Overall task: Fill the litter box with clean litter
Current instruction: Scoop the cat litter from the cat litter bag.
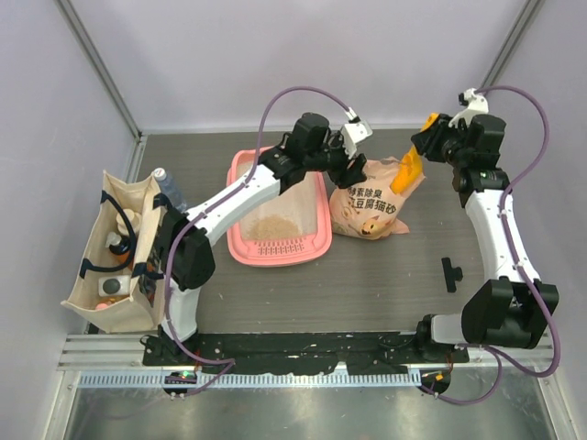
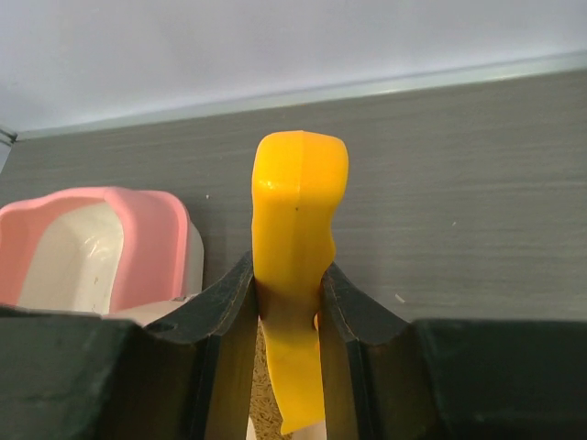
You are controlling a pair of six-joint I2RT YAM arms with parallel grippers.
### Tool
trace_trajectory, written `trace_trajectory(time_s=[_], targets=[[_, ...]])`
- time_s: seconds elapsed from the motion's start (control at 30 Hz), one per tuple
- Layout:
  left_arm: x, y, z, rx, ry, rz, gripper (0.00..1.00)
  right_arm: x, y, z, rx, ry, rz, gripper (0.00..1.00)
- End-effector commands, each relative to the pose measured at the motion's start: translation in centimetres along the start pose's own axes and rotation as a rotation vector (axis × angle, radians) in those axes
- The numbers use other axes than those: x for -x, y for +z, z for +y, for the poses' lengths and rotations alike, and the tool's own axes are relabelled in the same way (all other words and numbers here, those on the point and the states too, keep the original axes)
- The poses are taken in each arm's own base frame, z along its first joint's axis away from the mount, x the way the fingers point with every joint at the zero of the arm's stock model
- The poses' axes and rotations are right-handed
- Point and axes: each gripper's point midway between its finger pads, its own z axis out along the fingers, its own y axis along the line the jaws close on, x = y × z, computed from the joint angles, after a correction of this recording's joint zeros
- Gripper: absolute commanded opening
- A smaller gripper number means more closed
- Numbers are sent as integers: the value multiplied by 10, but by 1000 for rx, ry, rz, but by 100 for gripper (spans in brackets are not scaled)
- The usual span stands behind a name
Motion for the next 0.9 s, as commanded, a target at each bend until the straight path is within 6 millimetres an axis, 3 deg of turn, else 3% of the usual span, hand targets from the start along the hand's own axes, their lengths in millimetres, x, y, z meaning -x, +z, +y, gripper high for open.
trace_trajectory(time_s=[0.0, 0.03, 0.07, 0.1, 0.13, 0.17, 0.2, 0.23, 0.27, 0.43, 0.47, 0.53, 0.7, 0.87], targets=[[45, -9, 4, 16, 39, -104, 35, 2, -6, 15, 42, 36, -60, 1], [48, -12, 3, 18, 55, -111, 21, 11, -13, 17, 37, 37, -113, 1], [45, -12, 2, 17, 56, -104, 8, -3, -10, 13, 30, 48, -125, 1], [44, -14, 2, 22, 57, -103, 0, -1, -11, 17, 37, 23, -168, 1], [44, -15, 4, 30, 61, -107, 0, 10, -10, 33, 63, -23, -249, 1], [43, -19, 1, 30, 56, -107, 0, -5, -3, 37, 71, -51, -233, 1], [43, -21, 1, 32, 53, -110, 0, -7, 1, 35, 65, -53, -235, 1], [43, -22, 1, 37, 48, -112, 0, -15, 7, 51, 97, -36, -214, 1], [45, -25, -1, 34, 44, -116, 0, -25, 15, 48, 89, -18, -186, 1], [50, -28, -3, 36, 22, -127, 0, -53, 16, 64, 101, -204, -213, 1], [51, -28, -1, 41, 19, -128, 0, -66, 15, 64, 97, -236, -195, 1], [51, -28, -1, 41, 15, -127, 0, -80, 16, 61, 94, -264, -170, 1], [51, -26, 1, 39, 14, -126, 0, -149, 17, 48, 83, -366, -4, 1], [50, -24, 2, 37, -15, -131, 0, -191, 22, 25, -5, -163, 153, 1]])
